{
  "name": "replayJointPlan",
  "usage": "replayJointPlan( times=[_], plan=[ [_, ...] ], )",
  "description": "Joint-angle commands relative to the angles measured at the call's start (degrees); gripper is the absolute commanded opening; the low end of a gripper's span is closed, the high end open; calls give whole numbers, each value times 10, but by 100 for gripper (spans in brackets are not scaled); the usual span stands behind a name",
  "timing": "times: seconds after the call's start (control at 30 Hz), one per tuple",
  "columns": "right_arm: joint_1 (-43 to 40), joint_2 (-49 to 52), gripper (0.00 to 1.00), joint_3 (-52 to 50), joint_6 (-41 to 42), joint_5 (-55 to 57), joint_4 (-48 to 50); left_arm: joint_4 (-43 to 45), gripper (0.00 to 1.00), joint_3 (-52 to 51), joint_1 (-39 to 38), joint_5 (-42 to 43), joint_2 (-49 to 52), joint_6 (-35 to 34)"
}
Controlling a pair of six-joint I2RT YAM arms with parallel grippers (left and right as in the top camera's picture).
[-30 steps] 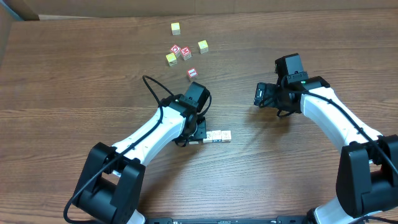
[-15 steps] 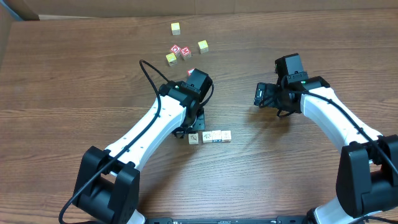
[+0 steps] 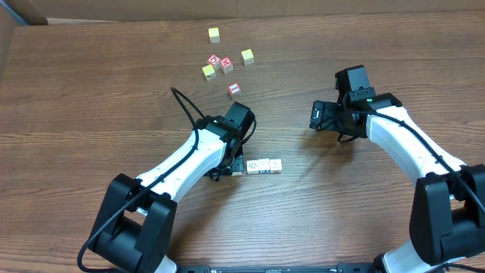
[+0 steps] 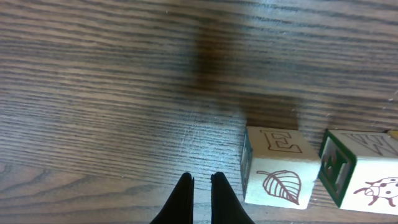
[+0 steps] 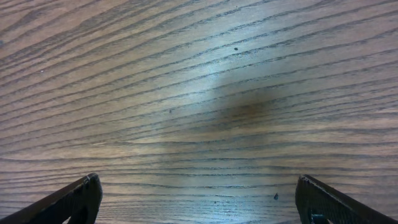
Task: Flip 5 blocks
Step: 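Carry the E block left of the row, lower it, and release, then push the E block against the row with the left gripper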
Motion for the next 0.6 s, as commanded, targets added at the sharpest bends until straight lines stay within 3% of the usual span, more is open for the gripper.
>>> replayJointPlan(
  times=[0.0, 0.57],
  plan=[
    [0, -4, 100, 8, -4, 6, 2, 5, 4, -6, 1, 14, 2, -7],
    [0, -4, 100, 8, -4, 6, 2, 33, 5, -24, 1, 47, 3, -7]
  ],
)
